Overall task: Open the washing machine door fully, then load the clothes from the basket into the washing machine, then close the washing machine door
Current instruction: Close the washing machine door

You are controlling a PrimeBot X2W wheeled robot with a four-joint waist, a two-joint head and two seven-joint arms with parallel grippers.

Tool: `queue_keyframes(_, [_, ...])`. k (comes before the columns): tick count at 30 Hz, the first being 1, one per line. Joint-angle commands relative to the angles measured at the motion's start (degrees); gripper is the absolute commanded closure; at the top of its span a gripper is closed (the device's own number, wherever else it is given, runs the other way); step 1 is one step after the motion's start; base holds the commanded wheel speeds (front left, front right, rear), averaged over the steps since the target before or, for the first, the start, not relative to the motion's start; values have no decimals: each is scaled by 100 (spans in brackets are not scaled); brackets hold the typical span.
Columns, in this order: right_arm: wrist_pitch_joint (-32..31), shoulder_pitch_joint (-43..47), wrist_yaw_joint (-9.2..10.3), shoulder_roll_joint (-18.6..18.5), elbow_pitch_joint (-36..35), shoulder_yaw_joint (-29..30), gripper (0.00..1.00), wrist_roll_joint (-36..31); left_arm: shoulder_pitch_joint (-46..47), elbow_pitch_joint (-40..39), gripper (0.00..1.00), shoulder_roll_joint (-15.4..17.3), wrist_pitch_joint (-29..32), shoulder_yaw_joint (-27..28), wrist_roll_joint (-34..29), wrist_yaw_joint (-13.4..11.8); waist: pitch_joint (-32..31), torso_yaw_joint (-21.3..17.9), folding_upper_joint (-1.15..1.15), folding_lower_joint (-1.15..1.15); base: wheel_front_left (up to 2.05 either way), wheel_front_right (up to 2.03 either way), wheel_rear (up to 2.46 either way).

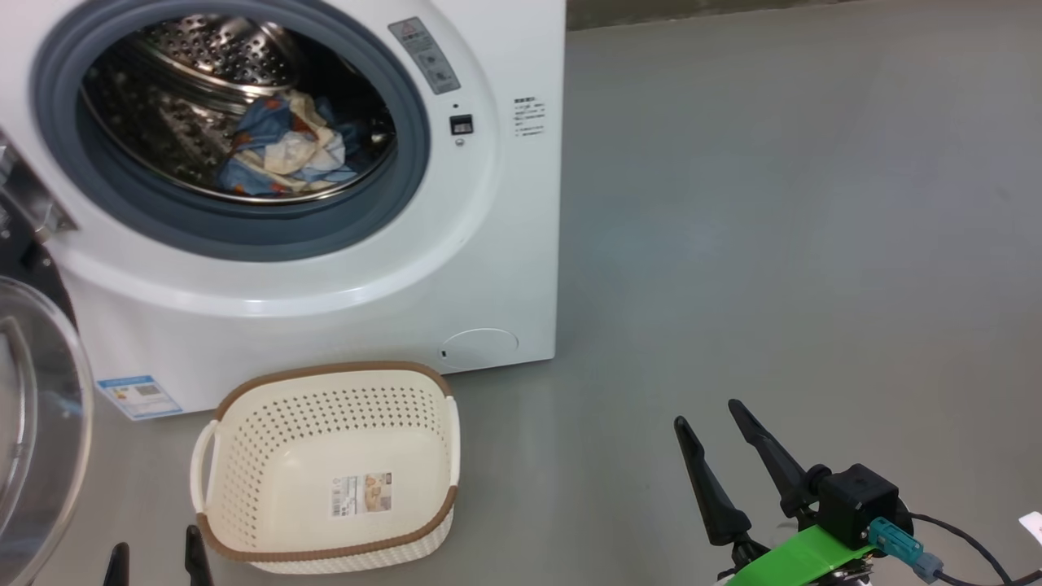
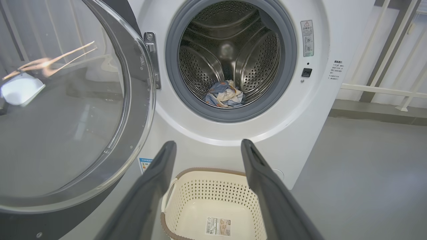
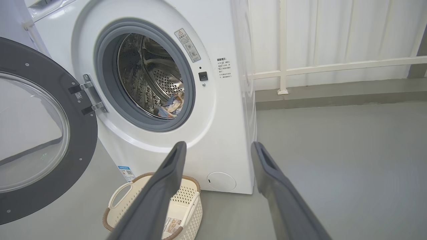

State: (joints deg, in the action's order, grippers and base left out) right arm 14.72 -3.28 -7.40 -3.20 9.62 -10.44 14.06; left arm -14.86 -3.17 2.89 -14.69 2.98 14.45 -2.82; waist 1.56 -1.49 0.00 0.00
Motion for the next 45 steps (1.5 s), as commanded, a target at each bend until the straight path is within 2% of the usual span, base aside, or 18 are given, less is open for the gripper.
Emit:
queue_keyframes(1, [28, 10, -9, 33, -162, -137, 0, -51, 274, -94, 0, -2, -30, 167, 39, 13, -3, 99, 0, 0, 0, 0, 0])
queue_keyframes(23, [28, 184, -9, 33, -183, -146, 0, -232, 49, 11, 0, -2, -30, 143, 368, -396, -199, 1602, 0, 0, 0, 0, 0])
queue_keyframes(45, [28, 294, -9, 33, -153, -210, 0, -239, -129, -32, 0, -2, -30, 180, 485, -678, -354, 2858, 0, 0, 0, 0, 0])
